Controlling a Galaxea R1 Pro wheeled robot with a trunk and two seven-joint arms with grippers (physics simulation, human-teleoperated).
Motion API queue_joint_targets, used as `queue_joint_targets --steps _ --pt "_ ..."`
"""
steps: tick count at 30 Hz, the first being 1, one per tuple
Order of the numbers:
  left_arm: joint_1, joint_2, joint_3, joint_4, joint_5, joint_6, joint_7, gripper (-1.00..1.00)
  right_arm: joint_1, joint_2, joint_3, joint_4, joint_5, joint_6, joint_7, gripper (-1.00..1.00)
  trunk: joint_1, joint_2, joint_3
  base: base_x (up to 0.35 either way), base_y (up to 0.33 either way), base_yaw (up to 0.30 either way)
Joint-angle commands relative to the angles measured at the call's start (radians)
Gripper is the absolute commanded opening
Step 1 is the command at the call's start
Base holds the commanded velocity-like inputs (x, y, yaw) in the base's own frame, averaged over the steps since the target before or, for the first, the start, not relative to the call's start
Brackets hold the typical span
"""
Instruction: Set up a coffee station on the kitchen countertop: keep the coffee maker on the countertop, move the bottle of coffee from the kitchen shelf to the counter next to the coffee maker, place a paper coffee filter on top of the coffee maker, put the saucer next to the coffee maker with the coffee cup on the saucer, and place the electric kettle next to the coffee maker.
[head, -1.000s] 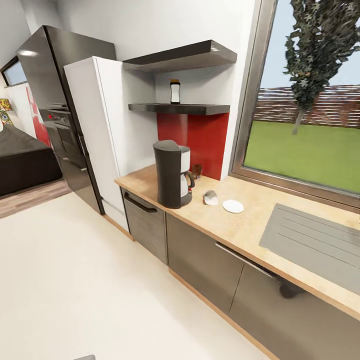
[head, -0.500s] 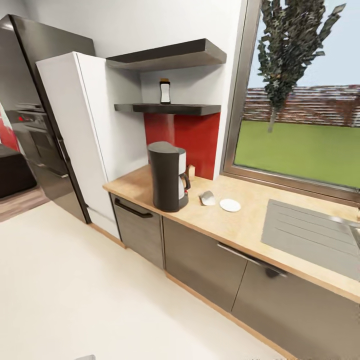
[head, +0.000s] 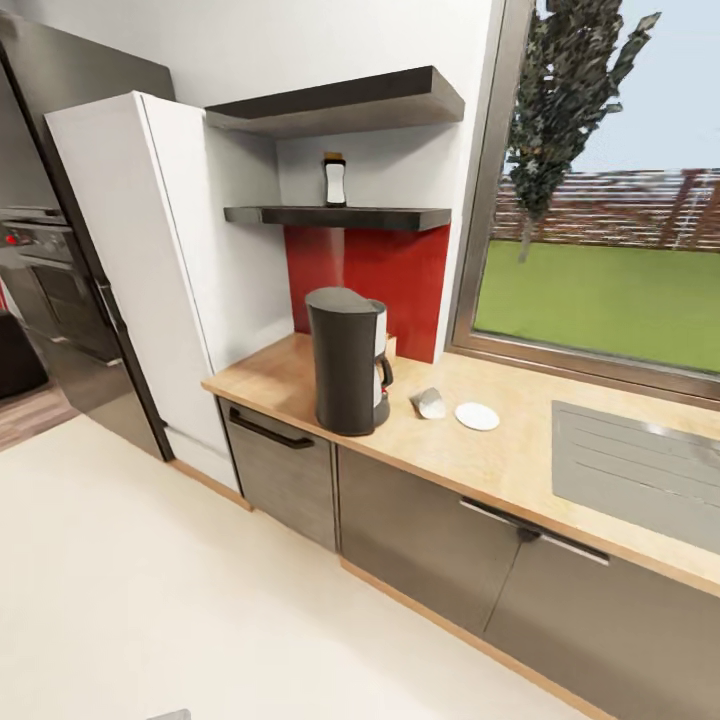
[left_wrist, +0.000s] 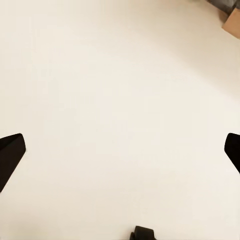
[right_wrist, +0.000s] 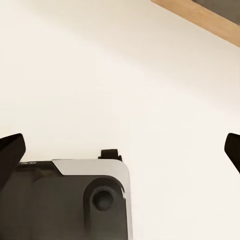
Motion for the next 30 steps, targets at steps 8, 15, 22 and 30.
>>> queue_joint_targets --steps 8,15,22,30 --pt "-0.001 -0.003 -0.003 0.031 0.002 -0.002 0.0 1.0 -0.001 0.002 -0.003 0.0 0.002 -0.003 -0.001 1.0 0.001 -0.002 -0.002 0.103 0.088 -0.002" --pt "0.001 0.027 -0.004 0.183 -0.001 0.021 0.012 1.0 -0.001 0.025 0.002 -0.061 0.003 -0.007 0.004 1.0 0.001 -0.002 -0.002 0.002 0.002 -0.032" --pt "0.001 0.034 -0.01 0.246 -0.002 0.024 0.016 1.0 -0.001 0.079 0.137 -0.299 0.003 -0.023 0.002 1.0 0.001 -0.002 -0.002 0.0 0.0 -0.002" --pt "0.006 0.042 -0.014 0.254 -0.003 0.025 0.016 1.0 -0.001 0.166 0.221 -0.675 0.002 -0.019 -0.001 1.0 0.001 -0.002 -0.002 0.0 0.0 0.0"
